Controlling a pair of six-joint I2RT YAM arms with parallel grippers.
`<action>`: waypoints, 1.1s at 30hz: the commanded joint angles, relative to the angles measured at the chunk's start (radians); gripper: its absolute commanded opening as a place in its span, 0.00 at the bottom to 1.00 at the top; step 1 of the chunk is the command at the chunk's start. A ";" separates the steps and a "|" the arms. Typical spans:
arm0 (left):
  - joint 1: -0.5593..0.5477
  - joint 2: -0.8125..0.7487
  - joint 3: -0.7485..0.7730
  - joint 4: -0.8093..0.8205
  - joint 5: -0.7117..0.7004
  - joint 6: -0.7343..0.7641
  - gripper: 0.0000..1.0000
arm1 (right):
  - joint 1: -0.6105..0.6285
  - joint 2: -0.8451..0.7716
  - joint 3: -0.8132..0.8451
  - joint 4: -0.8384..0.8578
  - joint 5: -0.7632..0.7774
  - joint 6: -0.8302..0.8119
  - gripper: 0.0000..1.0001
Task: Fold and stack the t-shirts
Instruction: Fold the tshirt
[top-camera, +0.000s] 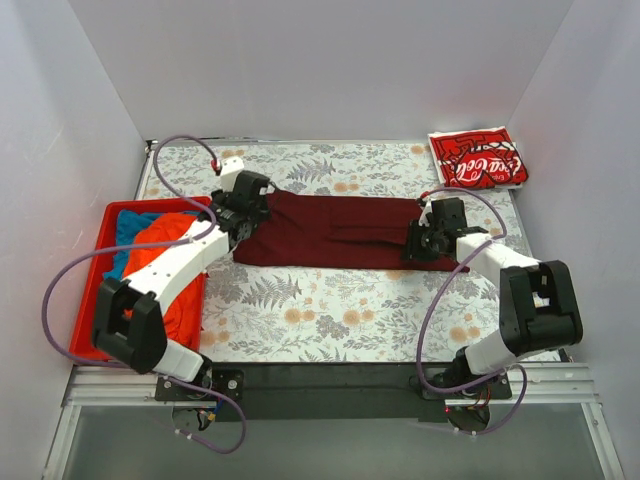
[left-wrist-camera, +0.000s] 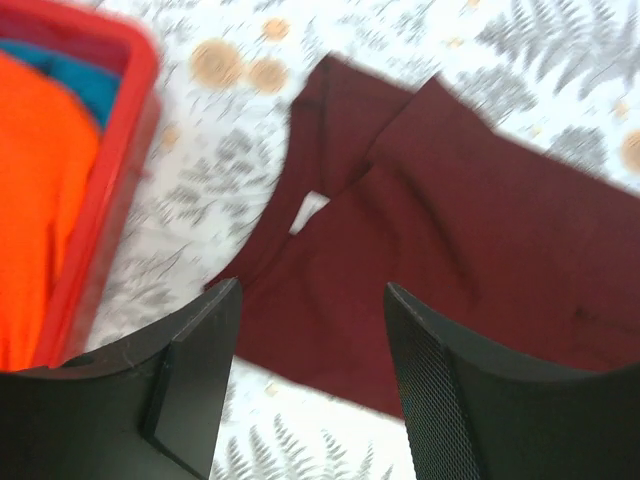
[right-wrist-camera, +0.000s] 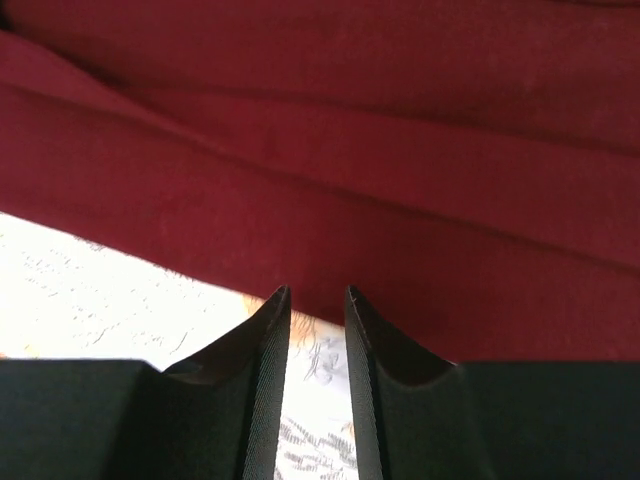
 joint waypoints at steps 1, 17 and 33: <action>0.001 -0.128 -0.163 0.045 -0.018 0.004 0.57 | 0.003 0.067 0.068 0.069 -0.011 0.005 0.34; 0.001 -0.223 -0.296 0.108 -0.041 0.043 0.57 | -0.173 0.283 0.361 0.068 0.162 0.027 0.36; 0.021 -0.118 -0.267 0.059 -0.032 -0.003 0.57 | -0.513 -0.071 -0.162 0.336 -0.358 0.231 0.52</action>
